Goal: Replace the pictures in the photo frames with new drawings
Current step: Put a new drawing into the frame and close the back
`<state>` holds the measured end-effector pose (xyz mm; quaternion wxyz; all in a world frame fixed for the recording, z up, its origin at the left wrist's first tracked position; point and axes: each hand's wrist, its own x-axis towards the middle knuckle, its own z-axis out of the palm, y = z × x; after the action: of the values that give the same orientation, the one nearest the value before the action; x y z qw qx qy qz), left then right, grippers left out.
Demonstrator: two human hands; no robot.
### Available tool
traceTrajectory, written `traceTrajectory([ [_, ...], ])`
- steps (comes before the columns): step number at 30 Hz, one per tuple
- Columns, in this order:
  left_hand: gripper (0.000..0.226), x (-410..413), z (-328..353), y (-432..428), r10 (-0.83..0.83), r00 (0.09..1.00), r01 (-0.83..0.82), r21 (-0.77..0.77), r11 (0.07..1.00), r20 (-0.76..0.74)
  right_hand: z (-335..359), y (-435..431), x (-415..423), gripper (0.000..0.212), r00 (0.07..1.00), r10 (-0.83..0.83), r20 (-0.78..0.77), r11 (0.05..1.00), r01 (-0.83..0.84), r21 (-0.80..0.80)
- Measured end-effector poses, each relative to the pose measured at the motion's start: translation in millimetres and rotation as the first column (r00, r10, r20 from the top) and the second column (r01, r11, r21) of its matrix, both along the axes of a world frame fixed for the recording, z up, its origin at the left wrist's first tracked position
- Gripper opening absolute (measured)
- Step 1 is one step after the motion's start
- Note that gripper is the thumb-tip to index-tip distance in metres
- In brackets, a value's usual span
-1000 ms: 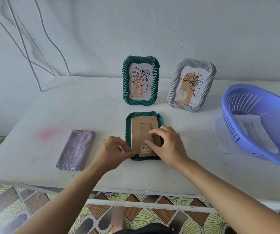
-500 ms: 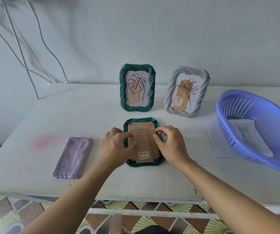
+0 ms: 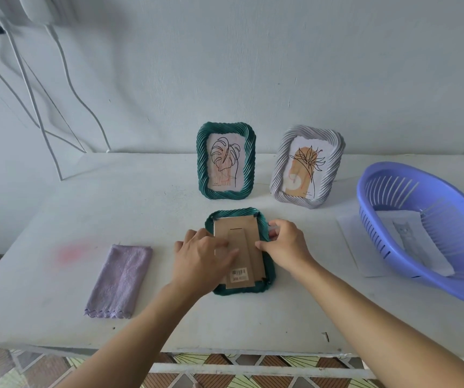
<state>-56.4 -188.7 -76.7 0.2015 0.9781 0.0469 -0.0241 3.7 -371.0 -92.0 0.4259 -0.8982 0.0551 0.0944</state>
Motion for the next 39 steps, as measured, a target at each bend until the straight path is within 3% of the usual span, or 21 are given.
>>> traceTrajectory([
  [7, 0.066, -2.4, 1.8, -6.2, -0.043, 0.999, 0.042, 0.042, 0.998, 0.018, 3.9, -0.2, -0.5, 0.049, 0.996, -0.057, -0.064, 0.969, 0.070, 0.237],
  [10, 0.064, -7.6, 3.9, -7.4, -0.072, 0.997, 0.071, 0.046, 0.996, 0.035, 4.5, -1.6, -5.1, 0.033, 0.997, -0.071, -0.016, 0.949, 0.072, 0.307],
  [15, 0.053, -13.8, 7.7, -4.1, -0.131, 0.991, 0.133, -0.093, 0.987, 0.023, 14.5, -4.7, -14.3, 0.014, 0.995, -0.101, 0.024, 0.860, 0.075, 0.504],
  [18, 0.056, -16.6, 18.4, -6.0, -0.109, 0.994, 0.112, -0.206, 0.972, 0.023, 23.5, -1.5, -20.6, 0.017, 0.991, -0.078, 0.112, 0.834, 0.003, 0.552],
  [26, 0.076, -18.7, 37.6, -12.9, -0.037, 0.999, 0.025, -0.303, 0.953, -0.033, 37.3, 7.2, -27.7, 0.020, 0.971, 0.013, 0.238, 0.832, -0.143, 0.536],
  [30, 0.055, -19.4, 43.6, -15.1, -0.020, 1.000, 0.015, -0.353, 0.936, -0.012, 36.2, 5.7, -27.2, 0.025, 0.961, 0.051, 0.271, 0.830, -0.192, 0.524],
  [35, 0.032, -20.4, 51.4, -12.9, -0.045, 0.999, 0.047, -0.435, 0.899, 0.014, 28.4, 3.7, -21.5, 0.037, 0.984, 0.094, 0.149, 0.825, -0.161, 0.542],
  [39, 0.032, -18.4, 57.1, -2.7, -0.030, 0.998, 0.055, -0.544, 0.837, 0.054, 18.9, 8.7, -21.8, 0.049, 0.993, 0.118, -0.016, 0.818, -0.088, 0.568],
])
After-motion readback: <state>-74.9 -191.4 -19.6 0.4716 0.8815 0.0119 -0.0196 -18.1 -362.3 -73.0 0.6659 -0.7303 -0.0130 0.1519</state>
